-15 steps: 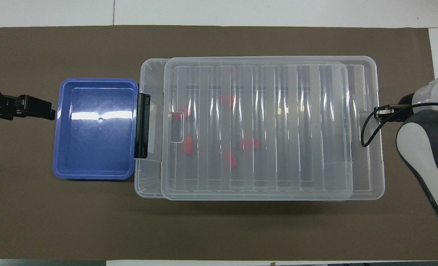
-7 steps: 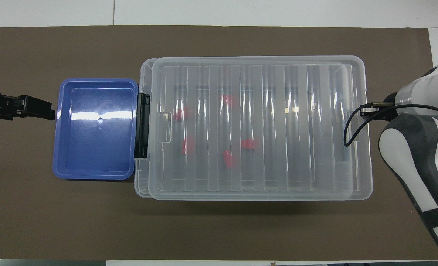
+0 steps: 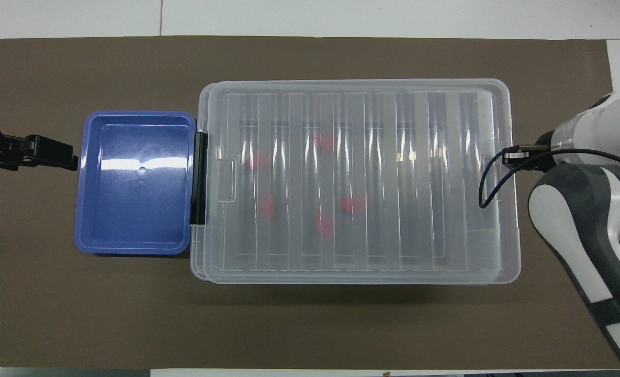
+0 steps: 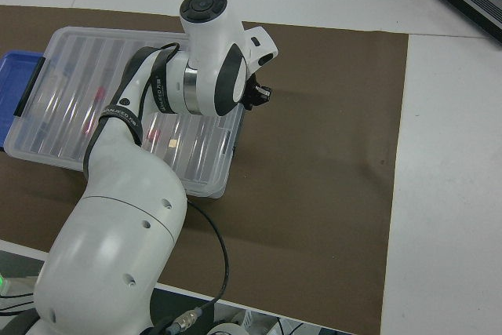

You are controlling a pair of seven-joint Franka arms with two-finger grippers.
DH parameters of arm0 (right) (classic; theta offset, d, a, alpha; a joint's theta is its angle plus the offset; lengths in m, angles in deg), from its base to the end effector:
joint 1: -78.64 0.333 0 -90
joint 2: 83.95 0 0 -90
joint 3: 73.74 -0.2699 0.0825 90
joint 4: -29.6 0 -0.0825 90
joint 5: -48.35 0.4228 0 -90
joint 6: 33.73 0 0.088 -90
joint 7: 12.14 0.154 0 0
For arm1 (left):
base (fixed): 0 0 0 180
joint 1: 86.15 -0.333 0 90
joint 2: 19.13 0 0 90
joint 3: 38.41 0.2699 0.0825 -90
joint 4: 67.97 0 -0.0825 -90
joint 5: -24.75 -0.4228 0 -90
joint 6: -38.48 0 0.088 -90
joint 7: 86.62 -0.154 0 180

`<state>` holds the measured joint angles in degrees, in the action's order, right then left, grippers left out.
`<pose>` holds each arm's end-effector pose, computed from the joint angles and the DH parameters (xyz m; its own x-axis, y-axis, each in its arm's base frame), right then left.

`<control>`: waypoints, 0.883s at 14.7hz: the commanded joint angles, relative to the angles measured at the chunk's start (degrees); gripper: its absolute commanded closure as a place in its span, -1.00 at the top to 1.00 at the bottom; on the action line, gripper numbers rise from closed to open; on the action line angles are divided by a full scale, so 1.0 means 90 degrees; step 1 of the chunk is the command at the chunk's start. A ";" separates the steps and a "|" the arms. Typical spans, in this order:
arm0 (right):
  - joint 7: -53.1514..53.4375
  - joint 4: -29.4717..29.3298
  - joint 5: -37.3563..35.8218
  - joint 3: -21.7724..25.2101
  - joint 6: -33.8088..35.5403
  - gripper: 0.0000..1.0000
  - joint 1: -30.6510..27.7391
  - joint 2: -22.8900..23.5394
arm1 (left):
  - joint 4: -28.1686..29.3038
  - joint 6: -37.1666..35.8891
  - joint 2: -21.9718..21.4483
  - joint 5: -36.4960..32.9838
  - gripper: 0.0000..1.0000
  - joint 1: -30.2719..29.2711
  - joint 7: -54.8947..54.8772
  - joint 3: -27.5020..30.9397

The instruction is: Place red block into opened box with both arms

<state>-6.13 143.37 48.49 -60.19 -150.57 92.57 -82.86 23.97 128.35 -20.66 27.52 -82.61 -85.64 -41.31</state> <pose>0.5992 0.0043 0.3478 0.9945 -0.0990 0.0351 -0.0990 -0.9951 -0.0014 0.5806 -0.0733 0.5298 0.9954 -0.0952 -0.0103 -0.0947 -0.9944 0.0468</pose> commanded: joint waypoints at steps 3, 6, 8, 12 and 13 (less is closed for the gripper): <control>0.0162 0.0191 0.0063 -0.0089 -0.0114 -1.00 -0.0054 0.0065 | 0.0018 -0.0082 -0.0073 -0.0074 1.00 0.0065 -0.0041 0.0068; 0.0172 0.0191 0.0063 -0.0089 -0.0114 -1.00 -0.0044 0.0055 | 0.0018 -0.0082 -0.0073 -0.0074 1.00 0.0065 -0.0041 0.0068; 0.0172 0.0191 0.0063 -0.0089 -0.0104 -1.00 -0.0044 0.0055 | 0.0018 -0.0092 -0.0073 -0.0074 1.00 0.0065 -0.0041 0.0068; 0.0133 -0.0557 0.0063 -0.0089 0.0800 -1.00 -0.0122 0.0172 | 0.0018 -0.0102 -0.0073 -0.0074 1.00 0.0065 -0.0041 0.0068; 0.0123 -0.0860 0.0063 -0.0080 0.1171 -1.00 -0.0180 0.0172 | 0.0018 -0.0102 -0.0073 -0.0074 1.00 0.0065 -0.0051 0.0068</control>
<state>-6.05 141.20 48.55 -60.20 -145.91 92.45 -82.47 23.97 128.35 -20.67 27.52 -82.61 -85.64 -41.31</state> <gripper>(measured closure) 0.991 0.000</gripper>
